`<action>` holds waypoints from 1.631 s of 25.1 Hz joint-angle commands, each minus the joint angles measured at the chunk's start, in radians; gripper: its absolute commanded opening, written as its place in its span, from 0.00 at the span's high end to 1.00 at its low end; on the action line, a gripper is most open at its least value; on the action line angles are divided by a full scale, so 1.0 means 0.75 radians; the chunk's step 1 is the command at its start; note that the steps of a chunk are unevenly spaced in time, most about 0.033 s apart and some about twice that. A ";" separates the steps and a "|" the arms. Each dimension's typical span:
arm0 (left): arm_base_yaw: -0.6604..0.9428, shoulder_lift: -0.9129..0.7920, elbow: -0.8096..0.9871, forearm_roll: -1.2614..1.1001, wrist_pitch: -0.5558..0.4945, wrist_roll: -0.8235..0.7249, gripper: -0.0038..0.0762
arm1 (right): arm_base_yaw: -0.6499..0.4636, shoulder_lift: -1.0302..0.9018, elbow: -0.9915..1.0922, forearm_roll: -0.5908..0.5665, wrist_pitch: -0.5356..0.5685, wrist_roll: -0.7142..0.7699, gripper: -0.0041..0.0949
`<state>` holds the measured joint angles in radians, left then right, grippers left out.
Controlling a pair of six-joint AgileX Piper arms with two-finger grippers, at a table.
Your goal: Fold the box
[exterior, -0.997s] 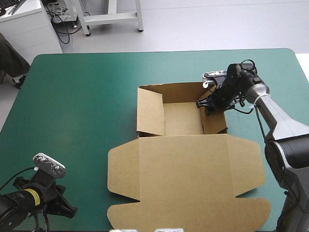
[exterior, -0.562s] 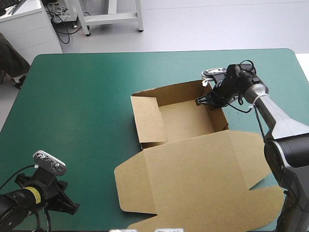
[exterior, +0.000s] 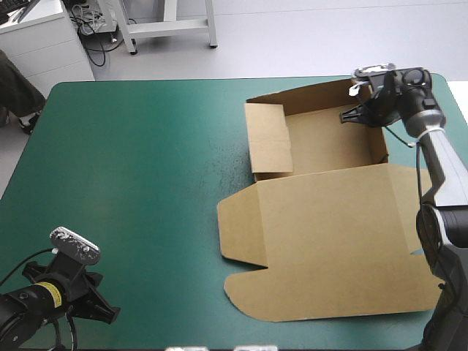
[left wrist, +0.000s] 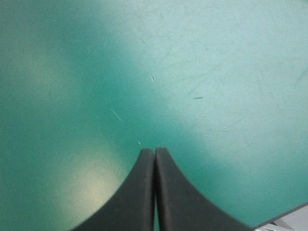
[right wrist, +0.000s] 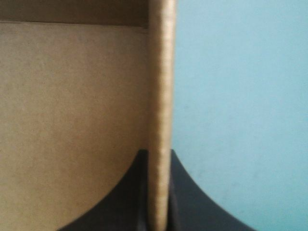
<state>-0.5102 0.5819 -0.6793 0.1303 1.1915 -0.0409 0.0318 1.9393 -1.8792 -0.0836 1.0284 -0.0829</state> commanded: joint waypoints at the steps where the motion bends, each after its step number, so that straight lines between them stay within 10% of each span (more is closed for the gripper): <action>1: -0.001 0.004 -0.031 0.018 -0.035 -0.014 0.99 | -0.152 -0.075 -0.075 -0.023 -0.055 0.005 0.98; 15: -0.001 0.004 -0.031 0.055 0.038 -0.014 0.99 | -0.744 -0.007 -0.068 0.119 -0.018 0.020 0.96; 27: -0.001 0.004 -0.031 0.057 0.051 -0.014 0.99 | -0.754 0.043 -0.111 0.104 0.030 -0.004 0.15; 36: -0.001 0.004 -0.031 0.057 0.045 -0.036 0.99 | -0.754 0.027 -0.359 0.193 0.293 -0.078 0.17; 41: -0.001 0.004 -0.031 0.057 0.004 -0.047 0.99 | -0.752 -0.059 -0.370 0.362 0.293 -0.138 0.40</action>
<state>-0.5102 0.5812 -0.6793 0.1592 1.2449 -0.0612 -0.5282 1.9959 -2.1189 0.1106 1.2413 -0.1451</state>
